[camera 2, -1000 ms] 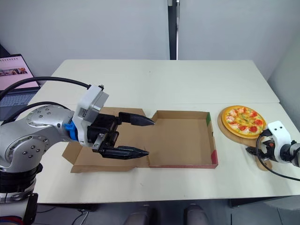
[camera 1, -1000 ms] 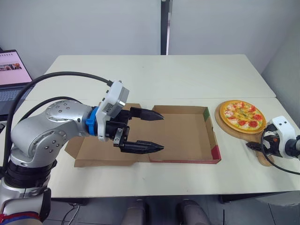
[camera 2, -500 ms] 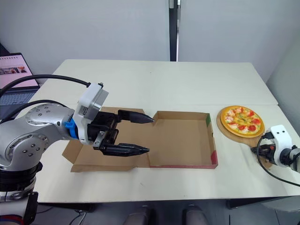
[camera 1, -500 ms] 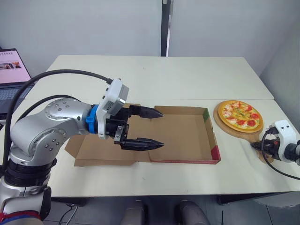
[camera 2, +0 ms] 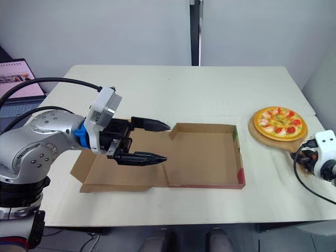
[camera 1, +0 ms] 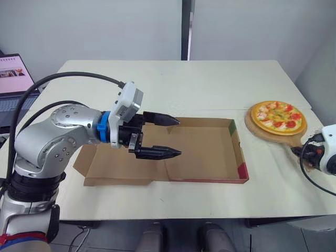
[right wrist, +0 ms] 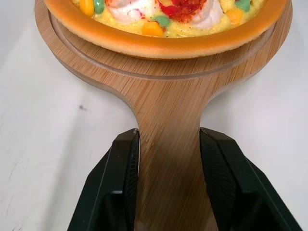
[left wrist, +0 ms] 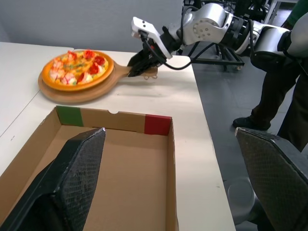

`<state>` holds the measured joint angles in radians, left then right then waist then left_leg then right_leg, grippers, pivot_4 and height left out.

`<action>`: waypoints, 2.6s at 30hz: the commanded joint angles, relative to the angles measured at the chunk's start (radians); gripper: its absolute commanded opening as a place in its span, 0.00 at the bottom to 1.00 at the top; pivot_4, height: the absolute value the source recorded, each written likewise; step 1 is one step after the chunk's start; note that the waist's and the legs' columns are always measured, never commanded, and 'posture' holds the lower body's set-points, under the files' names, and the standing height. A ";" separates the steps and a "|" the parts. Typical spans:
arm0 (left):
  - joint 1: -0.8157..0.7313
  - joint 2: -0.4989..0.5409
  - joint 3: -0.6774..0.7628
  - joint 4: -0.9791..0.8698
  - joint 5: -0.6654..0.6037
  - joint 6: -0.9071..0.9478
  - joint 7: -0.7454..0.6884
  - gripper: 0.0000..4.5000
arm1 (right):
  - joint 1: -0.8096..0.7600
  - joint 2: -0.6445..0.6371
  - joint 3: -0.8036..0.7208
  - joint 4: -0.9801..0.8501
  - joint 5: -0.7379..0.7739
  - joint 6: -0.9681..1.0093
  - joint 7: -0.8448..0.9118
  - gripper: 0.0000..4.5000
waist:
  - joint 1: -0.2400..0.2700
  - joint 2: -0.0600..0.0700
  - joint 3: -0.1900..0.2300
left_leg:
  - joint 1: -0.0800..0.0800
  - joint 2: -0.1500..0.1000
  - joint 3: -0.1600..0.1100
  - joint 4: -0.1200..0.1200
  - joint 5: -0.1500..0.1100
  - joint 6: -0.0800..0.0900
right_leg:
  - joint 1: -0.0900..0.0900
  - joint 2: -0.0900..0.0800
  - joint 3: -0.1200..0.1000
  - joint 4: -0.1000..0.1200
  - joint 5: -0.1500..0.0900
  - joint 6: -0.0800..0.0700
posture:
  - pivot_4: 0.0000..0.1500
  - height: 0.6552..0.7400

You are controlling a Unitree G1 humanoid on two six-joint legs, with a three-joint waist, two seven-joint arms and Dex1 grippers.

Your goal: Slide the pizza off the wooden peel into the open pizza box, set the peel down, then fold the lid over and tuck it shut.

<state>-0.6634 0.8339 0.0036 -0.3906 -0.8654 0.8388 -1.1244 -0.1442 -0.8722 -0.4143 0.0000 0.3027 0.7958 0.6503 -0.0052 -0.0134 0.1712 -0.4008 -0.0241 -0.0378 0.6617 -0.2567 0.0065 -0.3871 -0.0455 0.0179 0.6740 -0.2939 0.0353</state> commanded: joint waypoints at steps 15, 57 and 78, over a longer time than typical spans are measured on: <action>0.031 0.043 0.031 0.018 0.053 -0.036 -0.035 1.00 | -0.076 -0.114 -0.032 -0.215 0.092 -0.054 0.134 0.36 | -0.012 0.004 0.003 | 0.001 0.001 0.001 0.000 0.000 0.000 | -0.001 0.000 0.000 0.002 0.000 0.000 | 1.00 1.00; 0.229 0.156 0.067 0.011 0.147 -0.144 -0.119 1.00 | -0.139 -0.251 0.282 -0.250 -0.161 -0.502 0.395 0.36 | -0.002 0.003 0.005 | 0.000 0.001 0.000 0.001 0.000 0.000 | -0.001 -0.001 0.000 0.002 -0.001 -0.001 | 1.00 1.00; 0.225 0.134 0.041 -0.004 0.163 -0.153 -0.104 1.00 | -0.189 -0.304 0.135 -0.052 -0.223 -0.565 0.363 0.36 | 0.000 0.003 0.005 | 0.000 0.001 0.001 0.001 0.000 0.000 | -0.001 -0.001 0.000 0.002 -0.001 -0.001 | 1.00 1.00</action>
<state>-0.4283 0.9678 0.0352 -0.3774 -0.7007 0.6923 -1.2315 -0.3327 -1.1456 -0.1696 -0.0383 0.0550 0.2151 1.0386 -0.0051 -0.0105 0.1761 -0.4004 -0.0233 -0.0372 0.6624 -0.2567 0.0065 -0.3881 -0.0470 0.0177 0.6761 -0.2945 0.0345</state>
